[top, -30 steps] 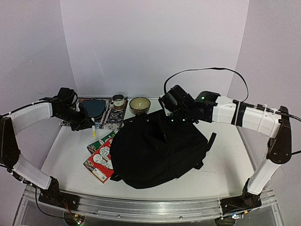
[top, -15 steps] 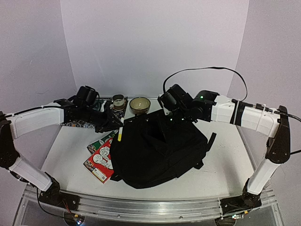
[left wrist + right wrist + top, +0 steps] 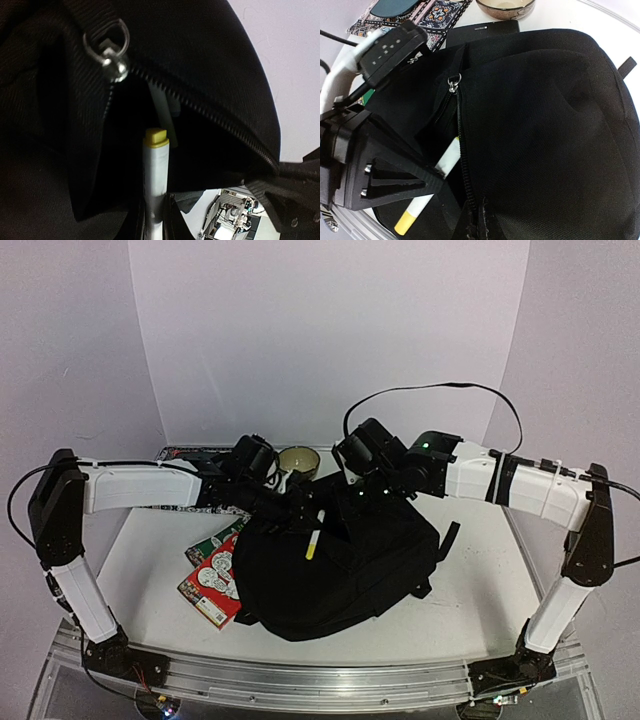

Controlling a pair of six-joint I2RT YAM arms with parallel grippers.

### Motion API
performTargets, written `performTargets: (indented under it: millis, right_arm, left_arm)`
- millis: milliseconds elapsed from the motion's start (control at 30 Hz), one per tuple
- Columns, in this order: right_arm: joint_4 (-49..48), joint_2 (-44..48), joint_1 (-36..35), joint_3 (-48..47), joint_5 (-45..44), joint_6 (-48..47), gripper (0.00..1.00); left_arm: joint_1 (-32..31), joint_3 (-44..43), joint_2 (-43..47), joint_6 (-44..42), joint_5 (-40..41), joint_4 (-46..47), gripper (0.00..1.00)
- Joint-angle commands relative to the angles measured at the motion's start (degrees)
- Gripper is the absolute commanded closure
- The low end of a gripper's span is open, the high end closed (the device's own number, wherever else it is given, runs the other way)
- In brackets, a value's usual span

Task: Pack the student bag
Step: Place the pen in the second largest pocket of the bag.

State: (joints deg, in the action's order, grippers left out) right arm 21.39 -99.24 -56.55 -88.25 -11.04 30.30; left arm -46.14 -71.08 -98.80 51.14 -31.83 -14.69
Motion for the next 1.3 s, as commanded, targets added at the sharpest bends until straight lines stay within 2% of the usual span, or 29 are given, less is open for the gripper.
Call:
performTargets:
  millis: [0, 233, 433, 633, 733, 867, 967, 1267]
  right_arm:
    - [-2.1, 0.1, -0.5, -1.9, 2.0, 0.7, 1.0]
    - [-3.1, 0.6, -0.6, -0.9, 5.3, 1.5, 1.0]
    - [-3.5, 1.1, -0.9, 0.1, 6.4, 1.9, 1.0]
    - [-3.7, 1.5, -0.9, 0.9, 6.6, 1.9, 1.0]
    - [-3.7, 1.6, -1.0, 1.1, 6.1, 1.7, 1.0]
    - [-3.6, 2.3, -1.0, 1.6, 4.0, 1.4, 1.0]
    - [-3.7, 2.9, -0.9, 2.2, 1.8, 1.0, 1.0]
    - [-3.0, 3.4, -1.0, 2.9, -1.9, -0.1, 1.0]
  left_arm:
    - [-0.1, -6.4, -2.6, 2.3, 1.2, 4.2, 1.0]
    - [0.0, -9.7, -7.9, 10.2, 5.4, 8.0, 1.0]
    - [-0.6, -7.9, -8.1, 18.0, 14.8, 11.1, 1.0]
    - [-2.6, -6.5, -6.5, 22.3, 23.1, 14.1, 0.99]
    - [-3.3, -6.0, -6.5, 23.1, 23.8, 14.4, 0.91]
    - [-3.8, -3.9, -5.1, 23.2, 24.3, 14.4, 0.73]
    - [-3.9, -2.2, -3.2, 22.1, 24.7, 14.4, 0.63]
    - [-3.9, 3.4, 5.3, 17.6, 25.4, 11.3, 0.5]
